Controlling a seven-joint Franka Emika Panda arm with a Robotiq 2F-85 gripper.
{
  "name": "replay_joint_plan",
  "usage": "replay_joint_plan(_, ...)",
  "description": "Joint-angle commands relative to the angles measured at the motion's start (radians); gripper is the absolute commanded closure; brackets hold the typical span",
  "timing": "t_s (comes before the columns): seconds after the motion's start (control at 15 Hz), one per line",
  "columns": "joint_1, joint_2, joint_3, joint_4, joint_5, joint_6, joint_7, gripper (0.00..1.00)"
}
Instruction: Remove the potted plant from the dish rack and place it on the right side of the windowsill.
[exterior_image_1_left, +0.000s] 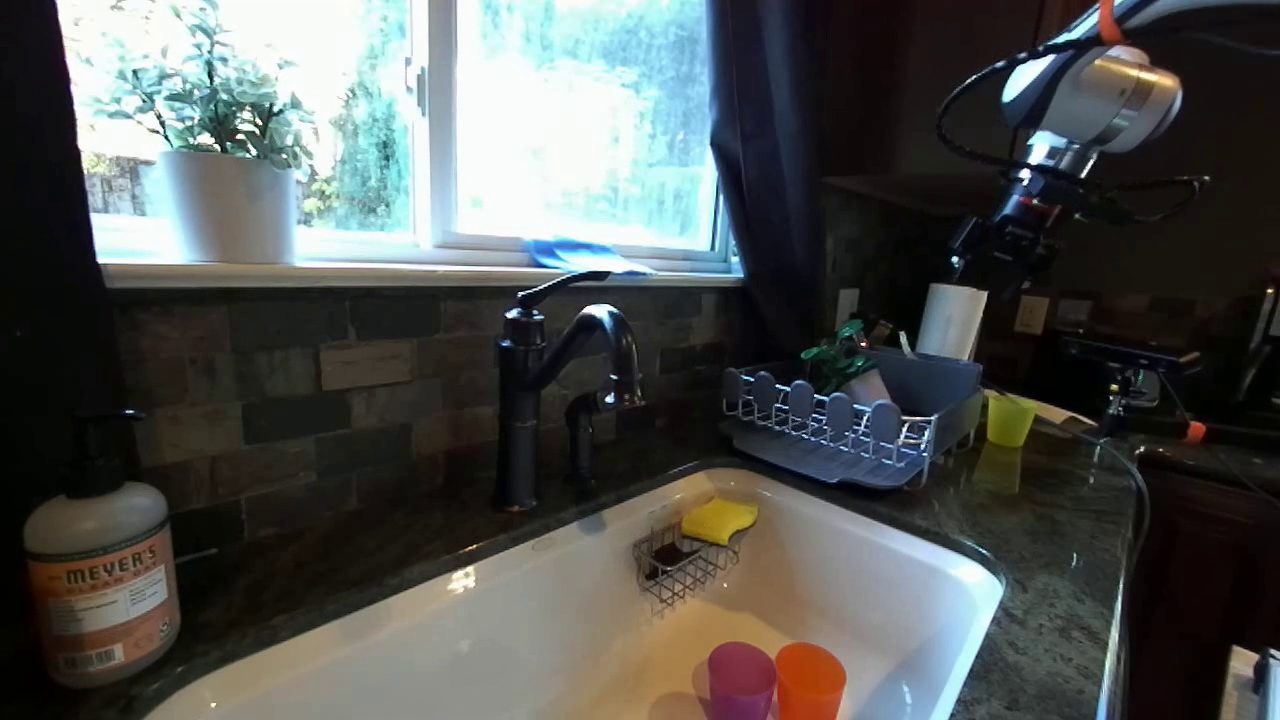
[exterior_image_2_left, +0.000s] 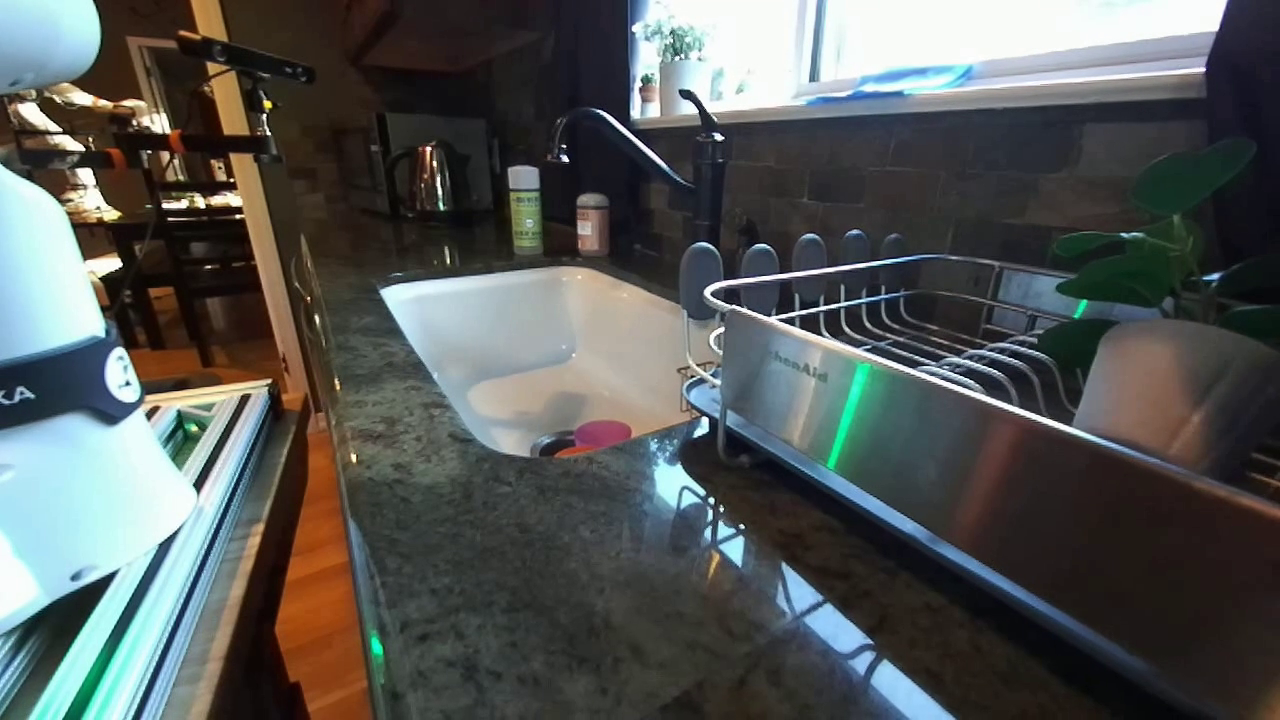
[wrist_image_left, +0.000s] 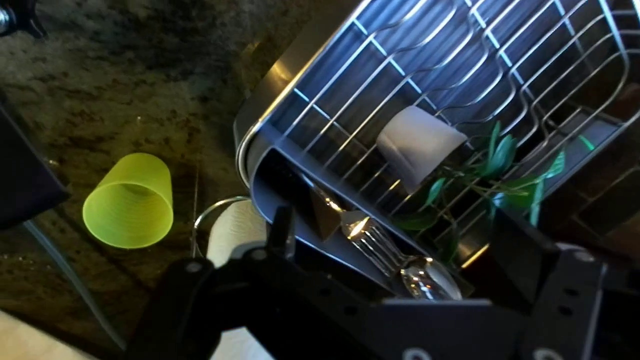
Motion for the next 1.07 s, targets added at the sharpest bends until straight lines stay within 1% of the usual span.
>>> replay_joint_plan(0.0,-0.054,0.173,0.062,0.142,0.071,-0.031,0.179,0.00)
replay_joint_plan(0.13,-0.063,0.200,0.094,0.194,0.072,-0.066,0.312,0.00)
replay_joint_plan(0.2,-0.070,0.202,0.110,0.213,0.094,-0.095,0.353,0.00)
replay_joint_plan(0.27,-0.077,0.184,0.116,0.157,0.051,-0.028,0.273,0.00)
replay_joint_plan(0.4,-0.079,0.193,0.132,0.176,0.051,-0.035,0.288,0.00)
replay_joint_plan(0.67,-0.093,0.193,0.131,0.176,0.051,-0.035,0.281,0.00)
replay_joint_plan(0.93,-0.094,0.193,0.132,0.176,0.051,-0.035,0.281,0.00)
replay_joint_plan(1.0,-0.085,0.212,0.133,0.190,0.035,-0.056,0.365,0.00)
